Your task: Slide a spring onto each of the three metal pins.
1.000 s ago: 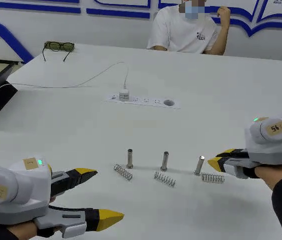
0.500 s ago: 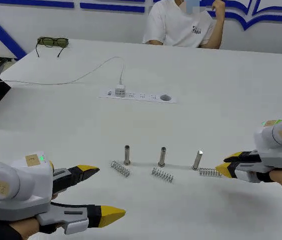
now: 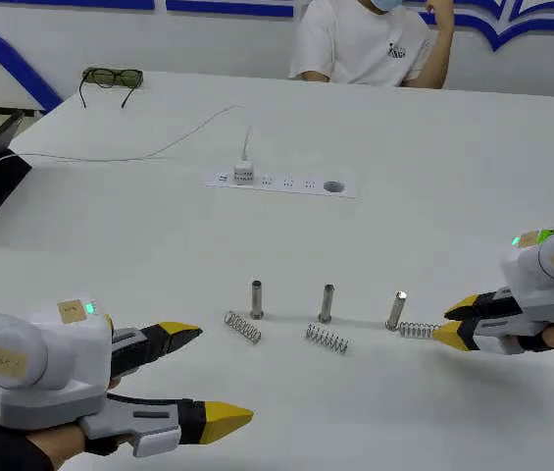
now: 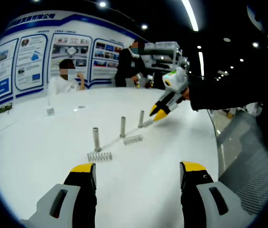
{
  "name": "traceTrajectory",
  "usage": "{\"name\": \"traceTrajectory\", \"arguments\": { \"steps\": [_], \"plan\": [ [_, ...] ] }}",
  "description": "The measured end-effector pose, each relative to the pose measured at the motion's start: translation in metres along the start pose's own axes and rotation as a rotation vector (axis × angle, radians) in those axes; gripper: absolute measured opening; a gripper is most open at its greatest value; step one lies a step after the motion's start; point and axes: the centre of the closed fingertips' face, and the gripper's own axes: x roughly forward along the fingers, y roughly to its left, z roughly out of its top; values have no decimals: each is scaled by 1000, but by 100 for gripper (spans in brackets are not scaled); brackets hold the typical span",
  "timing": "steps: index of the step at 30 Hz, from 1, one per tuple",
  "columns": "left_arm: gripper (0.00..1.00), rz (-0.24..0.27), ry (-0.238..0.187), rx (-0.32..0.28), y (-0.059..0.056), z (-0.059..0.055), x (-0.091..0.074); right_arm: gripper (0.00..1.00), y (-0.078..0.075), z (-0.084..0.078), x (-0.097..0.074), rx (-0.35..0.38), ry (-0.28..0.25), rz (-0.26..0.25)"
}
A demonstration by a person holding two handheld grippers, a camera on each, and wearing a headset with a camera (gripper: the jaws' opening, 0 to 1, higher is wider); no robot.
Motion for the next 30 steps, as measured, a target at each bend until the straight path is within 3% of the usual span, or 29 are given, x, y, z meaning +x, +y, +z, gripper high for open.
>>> {"name": "traceTrajectory", "arguments": {
  "steps": [6, 23, 30],
  "plan": [
    [73, 4, 6, -2, -1, -1, -1, 18, 1, -8, 10, -65, 65, 58],
    [72, 9, -7, -10, -7, -1, 0, 13, 6, -19, 15, -198, 228, 144],
    [71, -7, -3, -7, -11, -1, 1, 12, 9, -20, 16, -195, 234, 144]
  ]
}}
